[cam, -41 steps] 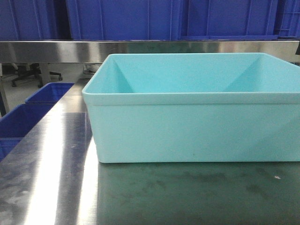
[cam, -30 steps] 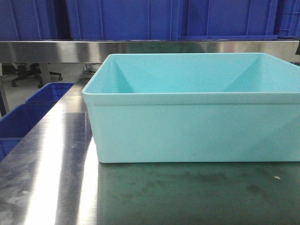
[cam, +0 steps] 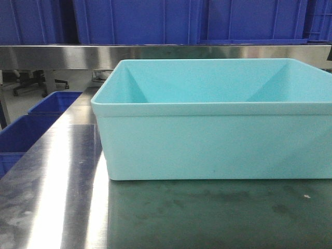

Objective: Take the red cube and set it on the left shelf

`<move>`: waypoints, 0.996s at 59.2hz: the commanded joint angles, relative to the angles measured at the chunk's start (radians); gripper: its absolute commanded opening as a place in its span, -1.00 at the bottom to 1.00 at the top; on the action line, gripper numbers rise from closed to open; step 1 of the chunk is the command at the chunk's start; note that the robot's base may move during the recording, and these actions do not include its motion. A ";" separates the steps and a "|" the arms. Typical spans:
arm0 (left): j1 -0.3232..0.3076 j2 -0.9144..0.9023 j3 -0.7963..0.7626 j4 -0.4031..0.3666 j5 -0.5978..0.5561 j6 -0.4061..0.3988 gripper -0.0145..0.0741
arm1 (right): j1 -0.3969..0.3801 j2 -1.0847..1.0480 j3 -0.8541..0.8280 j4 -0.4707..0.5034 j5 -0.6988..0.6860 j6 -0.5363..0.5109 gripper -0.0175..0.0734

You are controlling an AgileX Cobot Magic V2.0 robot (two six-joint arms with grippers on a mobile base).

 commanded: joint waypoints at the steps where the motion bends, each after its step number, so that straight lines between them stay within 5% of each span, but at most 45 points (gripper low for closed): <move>1: -0.005 -0.020 0.023 -0.004 -0.087 -0.001 -0.44 | -0.005 -0.021 -0.017 -0.010 -0.091 -0.007 -0.47; 59: -0.005 -0.020 0.023 -0.004 -0.087 -0.001 -0.44 | 0.000 -0.021 -0.018 -0.010 -0.182 -0.007 -0.47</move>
